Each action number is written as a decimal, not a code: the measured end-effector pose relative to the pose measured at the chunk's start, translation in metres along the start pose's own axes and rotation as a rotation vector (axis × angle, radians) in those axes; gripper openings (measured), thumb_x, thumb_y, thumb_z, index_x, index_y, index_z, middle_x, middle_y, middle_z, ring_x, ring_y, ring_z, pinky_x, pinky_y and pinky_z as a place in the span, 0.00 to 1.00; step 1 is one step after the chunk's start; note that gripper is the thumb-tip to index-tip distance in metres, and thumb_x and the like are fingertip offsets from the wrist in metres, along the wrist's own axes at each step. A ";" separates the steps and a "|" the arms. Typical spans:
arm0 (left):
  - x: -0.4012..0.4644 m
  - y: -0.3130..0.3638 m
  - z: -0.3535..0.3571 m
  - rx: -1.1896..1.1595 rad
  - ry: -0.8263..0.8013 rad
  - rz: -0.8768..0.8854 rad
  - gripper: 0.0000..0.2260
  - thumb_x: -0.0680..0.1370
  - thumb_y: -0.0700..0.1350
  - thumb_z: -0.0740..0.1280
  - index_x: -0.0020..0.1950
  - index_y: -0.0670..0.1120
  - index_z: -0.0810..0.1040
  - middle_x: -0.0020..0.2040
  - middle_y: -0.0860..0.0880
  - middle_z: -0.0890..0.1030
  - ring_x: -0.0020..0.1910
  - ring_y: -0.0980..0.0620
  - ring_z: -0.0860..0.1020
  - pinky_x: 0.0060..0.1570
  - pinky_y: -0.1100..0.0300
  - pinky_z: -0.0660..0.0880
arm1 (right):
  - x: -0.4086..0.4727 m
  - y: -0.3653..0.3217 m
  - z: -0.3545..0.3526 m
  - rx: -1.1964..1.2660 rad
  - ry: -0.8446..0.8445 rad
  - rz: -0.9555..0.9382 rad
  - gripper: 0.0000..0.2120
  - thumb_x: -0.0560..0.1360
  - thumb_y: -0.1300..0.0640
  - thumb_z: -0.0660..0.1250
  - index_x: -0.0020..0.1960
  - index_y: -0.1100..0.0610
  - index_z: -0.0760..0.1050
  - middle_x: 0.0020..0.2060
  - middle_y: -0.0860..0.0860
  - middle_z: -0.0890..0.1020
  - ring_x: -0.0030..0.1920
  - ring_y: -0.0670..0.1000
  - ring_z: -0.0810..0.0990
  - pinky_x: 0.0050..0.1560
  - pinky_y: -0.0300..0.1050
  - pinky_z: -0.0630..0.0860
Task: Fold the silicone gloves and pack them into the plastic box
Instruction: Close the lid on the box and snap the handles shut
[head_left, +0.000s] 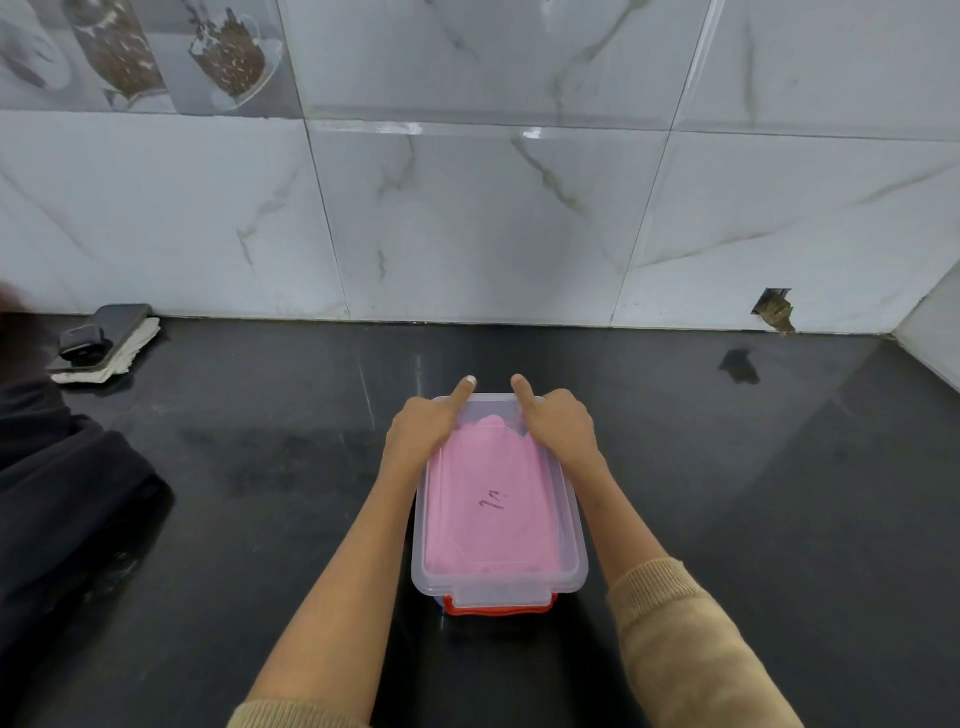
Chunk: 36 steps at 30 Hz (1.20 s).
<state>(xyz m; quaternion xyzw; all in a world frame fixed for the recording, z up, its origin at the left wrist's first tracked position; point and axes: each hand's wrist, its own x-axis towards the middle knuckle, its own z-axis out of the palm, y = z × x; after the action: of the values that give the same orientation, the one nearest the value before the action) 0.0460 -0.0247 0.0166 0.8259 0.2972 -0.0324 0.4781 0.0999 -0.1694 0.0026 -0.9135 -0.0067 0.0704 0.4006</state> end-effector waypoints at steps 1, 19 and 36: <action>-0.001 0.000 -0.001 -0.070 -0.039 -0.002 0.30 0.74 0.68 0.59 0.59 0.43 0.77 0.55 0.44 0.78 0.44 0.50 0.76 0.43 0.59 0.71 | -0.001 0.000 -0.001 0.084 -0.030 -0.029 0.25 0.78 0.38 0.56 0.34 0.58 0.68 0.28 0.49 0.70 0.30 0.47 0.68 0.33 0.41 0.66; 0.002 -0.003 0.000 -0.280 0.140 0.374 0.08 0.70 0.42 0.75 0.43 0.43 0.79 0.39 0.53 0.79 0.40 0.61 0.75 0.38 0.71 0.68 | -0.002 0.001 -0.003 0.515 -0.135 -0.188 0.09 0.76 0.53 0.67 0.45 0.57 0.69 0.46 0.48 0.80 0.44 0.42 0.77 0.43 0.32 0.72; -0.125 -0.083 0.005 -0.172 0.246 0.834 0.09 0.71 0.51 0.72 0.39 0.46 0.82 0.40 0.56 0.82 0.46 0.54 0.79 0.56 0.55 0.74 | -0.123 0.032 -0.019 0.176 0.054 -0.635 0.03 0.72 0.56 0.71 0.45 0.54 0.80 0.42 0.45 0.82 0.48 0.44 0.80 0.56 0.33 0.70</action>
<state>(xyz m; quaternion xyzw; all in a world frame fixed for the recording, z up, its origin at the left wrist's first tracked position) -0.0986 -0.0557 -0.0073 0.8299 -0.0052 0.2869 0.4784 -0.0210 -0.2137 0.0074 -0.8292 -0.2744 -0.0820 0.4800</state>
